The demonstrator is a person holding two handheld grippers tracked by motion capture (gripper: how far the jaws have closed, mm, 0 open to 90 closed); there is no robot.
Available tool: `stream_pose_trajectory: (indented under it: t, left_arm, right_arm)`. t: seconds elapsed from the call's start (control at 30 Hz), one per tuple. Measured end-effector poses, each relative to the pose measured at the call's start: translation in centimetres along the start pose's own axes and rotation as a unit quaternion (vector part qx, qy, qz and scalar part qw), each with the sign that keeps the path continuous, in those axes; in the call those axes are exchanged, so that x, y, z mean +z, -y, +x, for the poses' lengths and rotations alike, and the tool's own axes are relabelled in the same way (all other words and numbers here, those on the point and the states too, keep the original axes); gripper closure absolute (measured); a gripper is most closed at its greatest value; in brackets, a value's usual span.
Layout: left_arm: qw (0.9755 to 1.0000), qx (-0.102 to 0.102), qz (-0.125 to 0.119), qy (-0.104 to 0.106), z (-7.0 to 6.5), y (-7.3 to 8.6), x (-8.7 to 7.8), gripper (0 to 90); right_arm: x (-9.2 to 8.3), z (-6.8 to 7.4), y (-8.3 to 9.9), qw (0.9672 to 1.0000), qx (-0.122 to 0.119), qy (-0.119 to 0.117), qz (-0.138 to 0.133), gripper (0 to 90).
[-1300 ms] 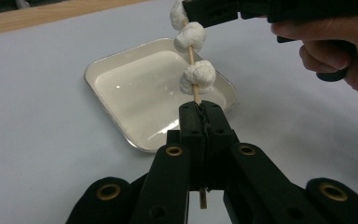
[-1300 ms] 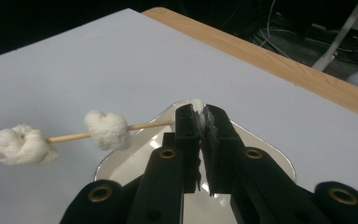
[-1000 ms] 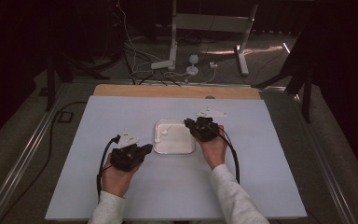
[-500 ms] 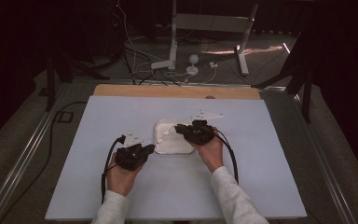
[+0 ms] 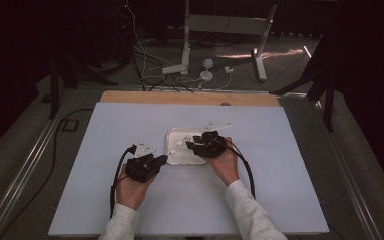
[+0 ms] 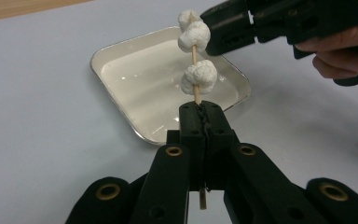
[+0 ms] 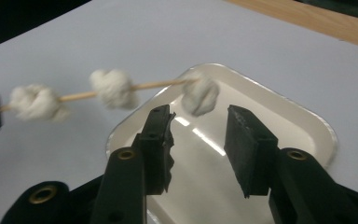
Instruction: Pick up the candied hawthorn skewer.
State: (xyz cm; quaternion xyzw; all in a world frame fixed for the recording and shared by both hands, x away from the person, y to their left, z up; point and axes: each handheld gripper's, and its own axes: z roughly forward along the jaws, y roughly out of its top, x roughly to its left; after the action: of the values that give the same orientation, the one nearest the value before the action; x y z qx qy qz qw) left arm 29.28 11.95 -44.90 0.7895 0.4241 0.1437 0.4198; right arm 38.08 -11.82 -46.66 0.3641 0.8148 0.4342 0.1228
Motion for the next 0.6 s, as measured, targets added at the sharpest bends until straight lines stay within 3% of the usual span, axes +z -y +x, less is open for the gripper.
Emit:
stream_pose_trajectory:
  t: [0.1, 0.17, 0.3, 0.6]
  left_arm:
    - [1.0, 0.001, 0.001, 0.008, -0.23, -0.07, 0.06, 90.0]
    - [0.9999, 0.004, 0.002, 0.011, -0.33, -0.12, 0.07, 90.0]
    - [1.0, 0.001, 0.002, 0.009, -0.16, -0.07, 0.01, 90.0]
    - [1.0, -0.001, 0.003, 0.009, 0.01, -0.02, -0.03, 89.9]
  right_arm:
    - [-0.02, -0.15, -0.06, 1.0, 0.005, -0.001, -0.004, 60.4]
    - [0.06, -0.18, -0.12, 0.9999, 0.002, 0.01, 0.0, 64.9]
    - [0.09, -0.64, -0.04, 0.9995, 0.02, 0.025, 0.003, 70.3]
    - [-0.09, -0.7, 0.01, 0.9997, 0.016, 0.016, 0.005, 63.0]
